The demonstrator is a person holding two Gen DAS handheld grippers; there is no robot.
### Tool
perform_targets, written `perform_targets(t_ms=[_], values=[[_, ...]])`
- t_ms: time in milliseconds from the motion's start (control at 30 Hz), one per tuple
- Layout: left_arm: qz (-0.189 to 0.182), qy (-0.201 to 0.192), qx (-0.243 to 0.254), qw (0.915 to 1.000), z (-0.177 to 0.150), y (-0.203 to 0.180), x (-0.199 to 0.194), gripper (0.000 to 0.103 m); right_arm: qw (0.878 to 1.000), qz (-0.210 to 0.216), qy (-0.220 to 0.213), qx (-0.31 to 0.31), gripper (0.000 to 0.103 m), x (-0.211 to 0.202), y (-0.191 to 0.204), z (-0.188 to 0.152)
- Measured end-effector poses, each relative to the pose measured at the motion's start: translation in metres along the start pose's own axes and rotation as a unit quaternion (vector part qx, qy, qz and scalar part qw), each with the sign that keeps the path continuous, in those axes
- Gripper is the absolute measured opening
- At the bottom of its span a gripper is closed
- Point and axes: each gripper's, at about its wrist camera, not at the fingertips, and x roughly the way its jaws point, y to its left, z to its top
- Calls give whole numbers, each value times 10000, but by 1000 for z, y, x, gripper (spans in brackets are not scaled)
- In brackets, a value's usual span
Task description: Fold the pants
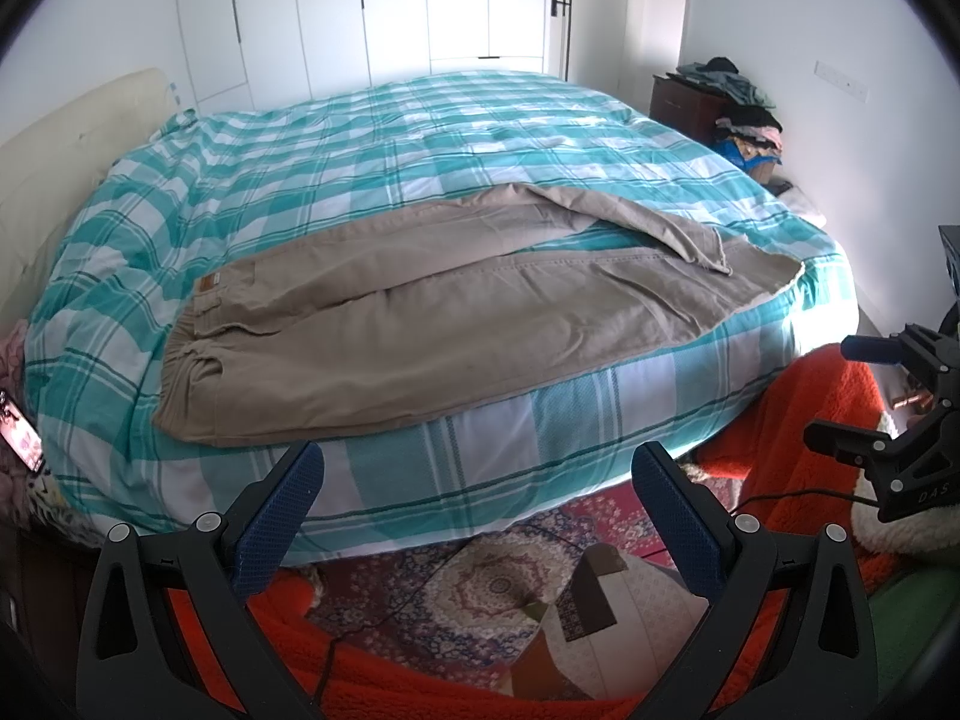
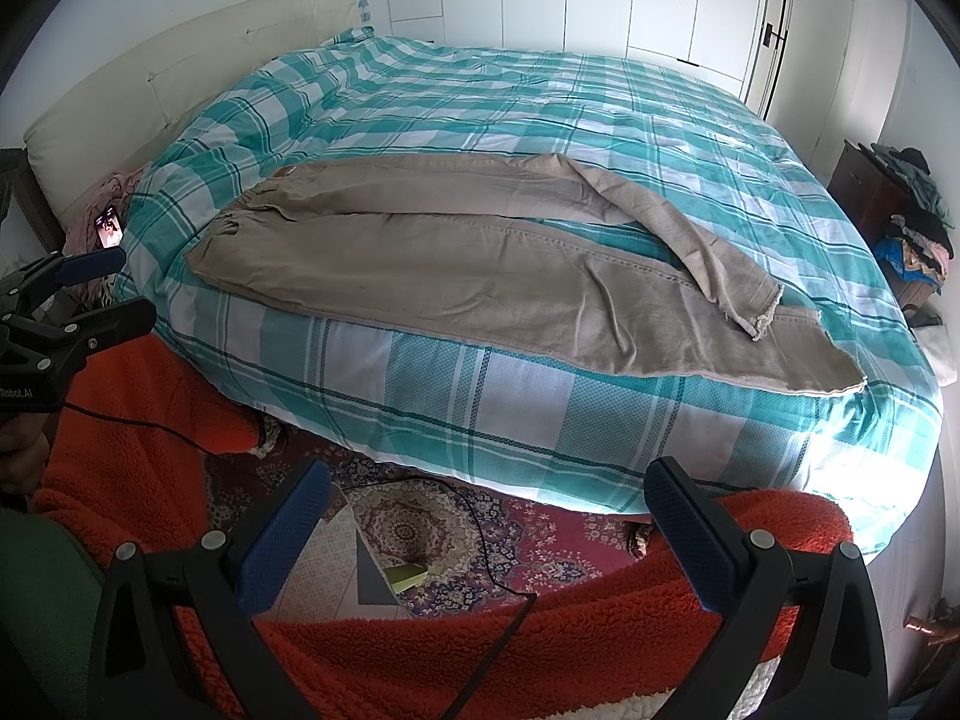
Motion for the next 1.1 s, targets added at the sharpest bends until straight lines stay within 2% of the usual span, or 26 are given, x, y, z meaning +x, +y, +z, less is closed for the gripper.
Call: perform_targets(t_ms=[1100], values=[[4, 25, 6, 10000, -1, -1, 1, 102, 10000, 5, 15, 1, 103, 0, 0, 0]])
